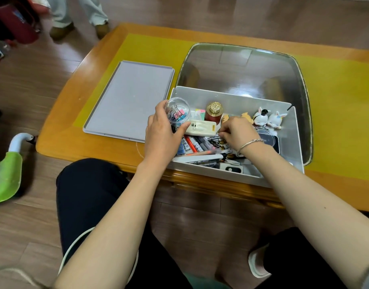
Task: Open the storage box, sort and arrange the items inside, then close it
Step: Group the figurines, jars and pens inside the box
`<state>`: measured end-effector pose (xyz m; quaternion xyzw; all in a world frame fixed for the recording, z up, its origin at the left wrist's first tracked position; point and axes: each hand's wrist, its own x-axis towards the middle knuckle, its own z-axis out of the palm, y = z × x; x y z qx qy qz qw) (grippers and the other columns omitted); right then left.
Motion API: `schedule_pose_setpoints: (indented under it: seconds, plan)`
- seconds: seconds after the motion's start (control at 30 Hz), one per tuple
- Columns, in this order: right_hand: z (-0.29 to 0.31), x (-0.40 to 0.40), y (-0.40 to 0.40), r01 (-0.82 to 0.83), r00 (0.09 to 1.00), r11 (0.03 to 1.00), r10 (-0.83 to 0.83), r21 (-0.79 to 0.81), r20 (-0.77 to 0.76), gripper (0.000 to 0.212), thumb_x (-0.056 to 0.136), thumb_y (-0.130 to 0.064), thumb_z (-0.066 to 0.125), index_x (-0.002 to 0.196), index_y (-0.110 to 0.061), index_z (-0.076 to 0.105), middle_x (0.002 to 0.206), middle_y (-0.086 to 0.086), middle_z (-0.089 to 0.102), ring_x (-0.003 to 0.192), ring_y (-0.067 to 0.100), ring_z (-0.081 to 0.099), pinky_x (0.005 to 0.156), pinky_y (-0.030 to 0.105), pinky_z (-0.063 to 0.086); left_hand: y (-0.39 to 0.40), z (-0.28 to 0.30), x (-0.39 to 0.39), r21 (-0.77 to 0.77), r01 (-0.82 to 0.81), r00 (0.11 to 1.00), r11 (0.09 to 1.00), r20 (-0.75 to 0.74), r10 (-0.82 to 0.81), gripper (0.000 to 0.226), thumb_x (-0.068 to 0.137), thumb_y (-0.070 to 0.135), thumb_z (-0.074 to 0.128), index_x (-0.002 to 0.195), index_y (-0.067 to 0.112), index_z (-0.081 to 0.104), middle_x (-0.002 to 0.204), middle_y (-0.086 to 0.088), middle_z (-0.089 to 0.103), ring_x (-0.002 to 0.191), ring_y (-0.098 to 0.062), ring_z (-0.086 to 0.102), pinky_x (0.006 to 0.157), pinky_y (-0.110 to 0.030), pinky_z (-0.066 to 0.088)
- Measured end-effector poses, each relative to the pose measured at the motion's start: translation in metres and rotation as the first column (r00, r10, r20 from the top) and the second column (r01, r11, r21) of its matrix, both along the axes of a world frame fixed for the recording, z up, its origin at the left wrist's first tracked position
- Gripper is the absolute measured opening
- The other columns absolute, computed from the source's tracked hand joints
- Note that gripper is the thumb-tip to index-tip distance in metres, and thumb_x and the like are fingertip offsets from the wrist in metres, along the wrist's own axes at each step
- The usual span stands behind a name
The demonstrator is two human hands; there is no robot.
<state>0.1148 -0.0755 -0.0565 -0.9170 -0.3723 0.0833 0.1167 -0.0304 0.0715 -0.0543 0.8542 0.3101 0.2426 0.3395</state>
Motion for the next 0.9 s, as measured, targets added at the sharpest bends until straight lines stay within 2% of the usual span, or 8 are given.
schedule_pose_setpoints:
  seconds: [0.23,0.37,0.57,0.7,0.8,0.9]
  plan:
    - [0.001,-0.003,0.005,-0.050,0.997,0.998,0.049,0.025,0.053,0.018,0.088,-0.006,0.055,0.096,-0.009,0.071,0.103,0.015,0.065,0.097,0.031,0.059,0.082,0.036,0.047,0.001,-0.001,0.001,-0.002,-0.007,1.000,1.000,0.008,0.007,0.072,0.083,0.045,0.068,0.139,0.020,0.030,0.132,-0.005,0.051,0.123,-0.018,0.046,0.085,-0.025,0.040]
    - [0.003,-0.001,-0.004,-0.106,0.994,0.986,0.100,0.126,0.050,0.019,0.086,-0.001,0.056,0.097,-0.006,0.072,0.100,0.015,0.065,0.096,0.031,0.058,0.084,0.036,0.046,0.002,-0.003,0.002,-0.002,-0.012,1.000,1.000,0.012,0.012,0.072,0.083,0.046,0.068,0.139,0.021,0.030,0.133,-0.003,0.051,0.122,-0.018,0.046,0.083,-0.025,0.041]
    - [0.014,-0.003,-0.025,-0.228,0.946,0.942,0.274,0.245,-0.173,0.025,0.086,0.003,0.059,0.100,-0.011,0.073,0.087,0.010,0.058,0.082,0.022,0.055,0.078,0.030,0.047,0.003,-0.005,0.002,0.000,-0.001,1.000,1.000,0.028,0.002,0.072,0.083,0.047,0.068,0.138,0.021,0.031,0.131,-0.003,0.051,0.121,-0.017,0.046,0.084,-0.026,0.042]
    - [0.018,-0.005,-0.029,-0.183,0.966,0.953,0.220,0.243,-0.135,0.023,0.086,-0.005,0.062,0.107,-0.012,0.070,0.082,0.004,0.059,0.074,0.018,0.052,0.073,0.029,0.044,0.003,-0.005,0.001,0.005,0.002,1.000,1.000,0.028,-0.002,0.072,0.083,0.048,0.067,0.138,0.021,0.031,0.132,-0.003,0.051,0.123,-0.018,0.045,0.088,-0.030,0.046]
    - [0.020,0.000,-0.029,-0.070,0.985,0.969,0.105,0.238,-0.137,0.016,0.087,-0.007,0.061,0.099,-0.007,0.072,0.082,0.003,0.061,0.075,0.013,0.051,0.071,0.018,0.036,0.003,-0.004,0.001,0.008,0.001,1.000,1.000,0.025,-0.001,0.072,0.083,0.048,0.067,0.138,0.021,0.030,0.132,-0.003,0.051,0.123,-0.018,0.045,0.087,-0.029,0.045]
    - [0.023,0.003,-0.029,-0.033,0.981,0.985,0.065,0.172,-0.183,0.012,0.087,-0.010,0.063,0.091,-0.008,0.074,0.086,0.007,0.071,0.072,0.010,0.054,0.066,0.014,0.036,0.002,-0.005,0.001,0.006,-0.001,1.000,1.000,0.016,0.000,0.072,0.082,0.048,0.067,0.138,0.021,0.031,0.132,-0.003,0.051,0.123,-0.018,0.045,0.086,-0.028,0.044]
